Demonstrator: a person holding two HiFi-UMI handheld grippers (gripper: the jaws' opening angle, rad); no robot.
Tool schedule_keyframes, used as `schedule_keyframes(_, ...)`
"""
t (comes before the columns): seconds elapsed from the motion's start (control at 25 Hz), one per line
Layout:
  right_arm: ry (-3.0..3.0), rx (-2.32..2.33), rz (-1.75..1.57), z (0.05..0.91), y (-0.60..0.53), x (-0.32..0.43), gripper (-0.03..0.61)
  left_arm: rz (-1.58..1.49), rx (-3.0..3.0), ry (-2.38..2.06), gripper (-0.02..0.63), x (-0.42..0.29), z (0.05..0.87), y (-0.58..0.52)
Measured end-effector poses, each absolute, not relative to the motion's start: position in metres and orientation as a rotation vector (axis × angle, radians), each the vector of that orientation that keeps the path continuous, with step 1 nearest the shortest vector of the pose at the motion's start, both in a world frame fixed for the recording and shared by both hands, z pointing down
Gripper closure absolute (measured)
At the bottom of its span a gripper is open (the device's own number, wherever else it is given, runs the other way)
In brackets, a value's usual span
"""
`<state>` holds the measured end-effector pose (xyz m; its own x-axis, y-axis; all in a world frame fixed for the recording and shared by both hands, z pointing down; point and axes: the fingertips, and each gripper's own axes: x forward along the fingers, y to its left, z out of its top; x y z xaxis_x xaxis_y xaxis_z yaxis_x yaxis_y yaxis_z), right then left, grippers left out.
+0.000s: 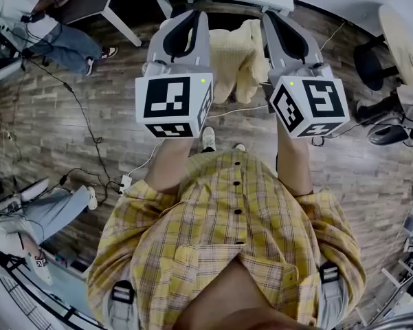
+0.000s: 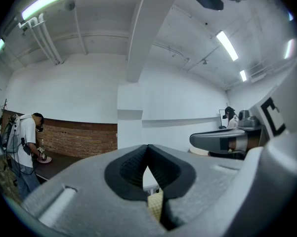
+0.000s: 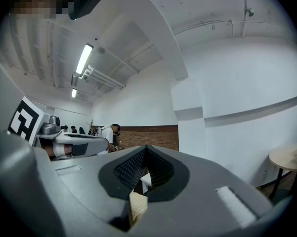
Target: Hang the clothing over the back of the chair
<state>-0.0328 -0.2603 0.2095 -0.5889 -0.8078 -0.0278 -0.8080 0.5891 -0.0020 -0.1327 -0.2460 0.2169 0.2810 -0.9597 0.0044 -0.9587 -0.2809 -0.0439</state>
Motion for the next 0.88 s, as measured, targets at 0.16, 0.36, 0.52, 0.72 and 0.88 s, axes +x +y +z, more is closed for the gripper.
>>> schedule_keyframes(0.16, 2.779, -1.406, 0.033, 0.211, -0.252, -0.034, 0.572, -0.044, -2.493, 1.851, 0.612, -0.121, 0.218, -0.239)
schedule_keyframes(0.36, 2.764, -1.418, 0.045, 0.213, -0.25, -0.03, 0.572, -0.056, -2.465, 1.837, 0.612, -0.112, 0.221, -0.233)
schedule_keyframes(0.52, 2.764, -1.415, 0.063, 0.213, -0.242, -0.033, 0.572, -0.055, -2.457, 1.833, 0.612, -0.111, 0.221, -0.227)
schedule_keyframes(0.72, 2.761, -1.414, 0.075, 0.216, -0.233, -0.037, 0.572, -0.049, -2.441, 1.823, 0.612, -0.108, 0.221, -0.22)
schedule_keyframes(0.88, 2.76, -1.412, 0.073, 0.218, -0.23, -0.036, 0.572, -0.035, -2.438, 1.829, 0.612, -0.109, 0.222, -0.215)
